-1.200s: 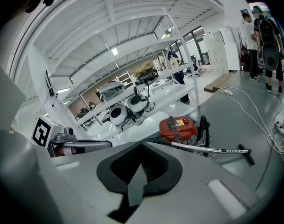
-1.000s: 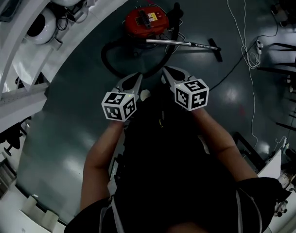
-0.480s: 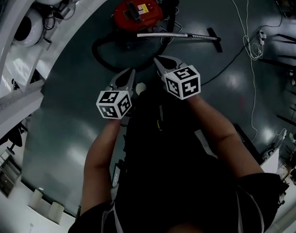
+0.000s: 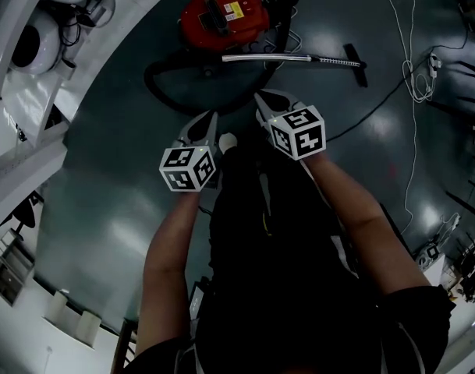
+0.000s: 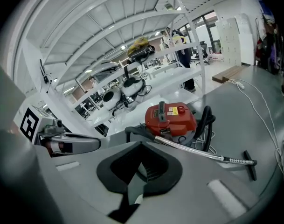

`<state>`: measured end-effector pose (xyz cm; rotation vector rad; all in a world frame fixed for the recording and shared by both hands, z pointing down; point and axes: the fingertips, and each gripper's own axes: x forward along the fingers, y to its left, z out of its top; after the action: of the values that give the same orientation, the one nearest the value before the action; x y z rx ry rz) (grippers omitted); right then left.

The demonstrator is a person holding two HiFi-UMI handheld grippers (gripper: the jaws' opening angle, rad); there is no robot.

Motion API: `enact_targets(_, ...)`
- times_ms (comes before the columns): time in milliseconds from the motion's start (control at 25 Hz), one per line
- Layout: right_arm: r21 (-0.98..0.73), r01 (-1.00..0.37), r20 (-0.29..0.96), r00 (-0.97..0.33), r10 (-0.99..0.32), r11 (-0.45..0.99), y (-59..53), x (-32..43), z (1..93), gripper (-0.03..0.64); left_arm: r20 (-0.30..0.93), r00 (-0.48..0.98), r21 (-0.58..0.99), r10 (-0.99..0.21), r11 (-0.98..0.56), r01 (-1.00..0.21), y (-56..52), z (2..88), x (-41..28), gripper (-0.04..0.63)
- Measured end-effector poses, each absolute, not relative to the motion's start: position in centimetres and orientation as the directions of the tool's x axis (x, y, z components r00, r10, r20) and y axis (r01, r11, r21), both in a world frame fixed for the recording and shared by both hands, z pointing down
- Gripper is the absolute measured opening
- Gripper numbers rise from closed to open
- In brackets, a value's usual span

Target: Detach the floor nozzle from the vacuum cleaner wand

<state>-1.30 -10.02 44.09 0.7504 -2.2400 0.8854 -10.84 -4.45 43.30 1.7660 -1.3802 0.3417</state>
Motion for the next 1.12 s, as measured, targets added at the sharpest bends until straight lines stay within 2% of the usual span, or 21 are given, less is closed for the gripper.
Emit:
enact_targets(720,-0.355,-0.626,0.768,-0.619,-0.165,0.694,-13.9,-4.3,56.4,-0.003,0.739,0.263,0.410,-0.620,0.105,-0.906,-8.5,55.1,-13.6,0.009)
enact_targets(1120,-0.295,-0.588,0.784,-0.599,-0.161,0.753,-16.4,-6.0,61.3,-0.002,0.745,0.227,0.440,-0.627,0.205,-0.874,-12.1,58.5,-15.6,0.009)
